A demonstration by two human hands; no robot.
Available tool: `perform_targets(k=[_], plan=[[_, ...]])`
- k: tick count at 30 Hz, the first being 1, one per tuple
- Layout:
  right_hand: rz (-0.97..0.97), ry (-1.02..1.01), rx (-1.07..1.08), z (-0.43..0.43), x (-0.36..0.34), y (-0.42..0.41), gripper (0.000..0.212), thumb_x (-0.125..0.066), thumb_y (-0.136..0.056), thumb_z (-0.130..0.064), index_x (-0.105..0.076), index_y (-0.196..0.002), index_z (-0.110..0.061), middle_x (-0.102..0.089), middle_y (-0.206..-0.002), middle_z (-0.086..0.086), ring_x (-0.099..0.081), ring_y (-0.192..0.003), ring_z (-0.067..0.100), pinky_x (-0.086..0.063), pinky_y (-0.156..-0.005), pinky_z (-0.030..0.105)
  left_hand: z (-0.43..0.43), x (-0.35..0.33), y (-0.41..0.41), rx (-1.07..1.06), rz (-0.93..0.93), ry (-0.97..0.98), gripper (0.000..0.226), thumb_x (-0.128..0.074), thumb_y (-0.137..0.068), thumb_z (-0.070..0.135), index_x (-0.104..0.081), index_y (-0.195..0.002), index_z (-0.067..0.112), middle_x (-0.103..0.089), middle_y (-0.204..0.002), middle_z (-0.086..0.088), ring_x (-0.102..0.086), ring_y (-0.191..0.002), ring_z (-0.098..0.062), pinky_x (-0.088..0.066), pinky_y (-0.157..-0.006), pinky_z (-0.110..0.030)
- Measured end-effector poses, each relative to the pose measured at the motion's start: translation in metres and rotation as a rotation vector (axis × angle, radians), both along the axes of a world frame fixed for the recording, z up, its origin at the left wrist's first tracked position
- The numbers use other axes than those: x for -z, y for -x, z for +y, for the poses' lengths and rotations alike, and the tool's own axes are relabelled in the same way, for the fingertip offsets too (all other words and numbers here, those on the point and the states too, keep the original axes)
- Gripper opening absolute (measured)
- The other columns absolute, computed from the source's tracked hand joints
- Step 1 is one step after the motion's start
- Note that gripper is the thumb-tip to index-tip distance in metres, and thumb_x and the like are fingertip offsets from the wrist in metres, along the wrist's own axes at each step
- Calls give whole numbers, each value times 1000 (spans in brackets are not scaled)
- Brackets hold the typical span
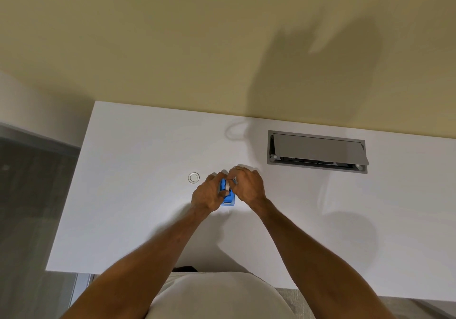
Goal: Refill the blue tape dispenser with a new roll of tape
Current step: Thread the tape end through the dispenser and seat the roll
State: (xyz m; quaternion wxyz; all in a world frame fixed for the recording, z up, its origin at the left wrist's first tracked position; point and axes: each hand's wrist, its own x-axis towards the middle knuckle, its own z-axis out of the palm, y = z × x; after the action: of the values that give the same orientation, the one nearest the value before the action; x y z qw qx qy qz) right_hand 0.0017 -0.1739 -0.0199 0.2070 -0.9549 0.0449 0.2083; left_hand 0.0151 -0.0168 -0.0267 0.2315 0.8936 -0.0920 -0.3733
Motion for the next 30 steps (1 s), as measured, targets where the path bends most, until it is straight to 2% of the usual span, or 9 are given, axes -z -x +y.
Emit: perform_targets(k=[9,13,19,23,30], plan=[[40,-69,10,-5,0,5,34,-59,-102,-42,-70,-121,-16,-73,-120,4,-69,-109,20,-53,-107,36,4,0,-2,47,-28,11,44,-52,-106,46,-49,-148,33,-61,-137,1,-68,-120,-27,-57,-102,-44],[20,-16,16,-3,-2,2,32,-56,-103,-44,-71,-116,-18,-74,-114,3,-69,-106,20,-53,-107,36,2,2,-2,87,-52,-13,46,-52,-106,42,-47,-150,29,-60,-138,-2,-69,-118,-29,-59,-101,-46],[36,-18,68,2,-2,-4,32,-56,-104,-42,-72,-108,-15,-75,-106,6,-69,-102,21,-54,-103,36,1,3,0,69,-31,-24,56,-56,-105,42,-40,-156,26,-56,-145,-3,-67,-124,-29,-56,-107,-46],[41,-28,83,4,-1,-2,31,-55,-104,-37,-72,-103,-11,-74,-103,9,-69,-99,23,-55,-101,37,3,4,4,52,-31,-15,55,-54,-106,45,-41,-155,25,-57,-145,-3,-65,-127,-29,-55,-109,-46],[33,-11,-2,-3,-4,3,28,-58,-103,-39,-71,-117,-19,-74,-114,2,-69,-104,20,-55,-105,36,2,5,4,70,-36,-20,53,-55,-105,43,-41,-154,28,-58,-140,-3,-68,-121,-29,-58,-104,-45]])
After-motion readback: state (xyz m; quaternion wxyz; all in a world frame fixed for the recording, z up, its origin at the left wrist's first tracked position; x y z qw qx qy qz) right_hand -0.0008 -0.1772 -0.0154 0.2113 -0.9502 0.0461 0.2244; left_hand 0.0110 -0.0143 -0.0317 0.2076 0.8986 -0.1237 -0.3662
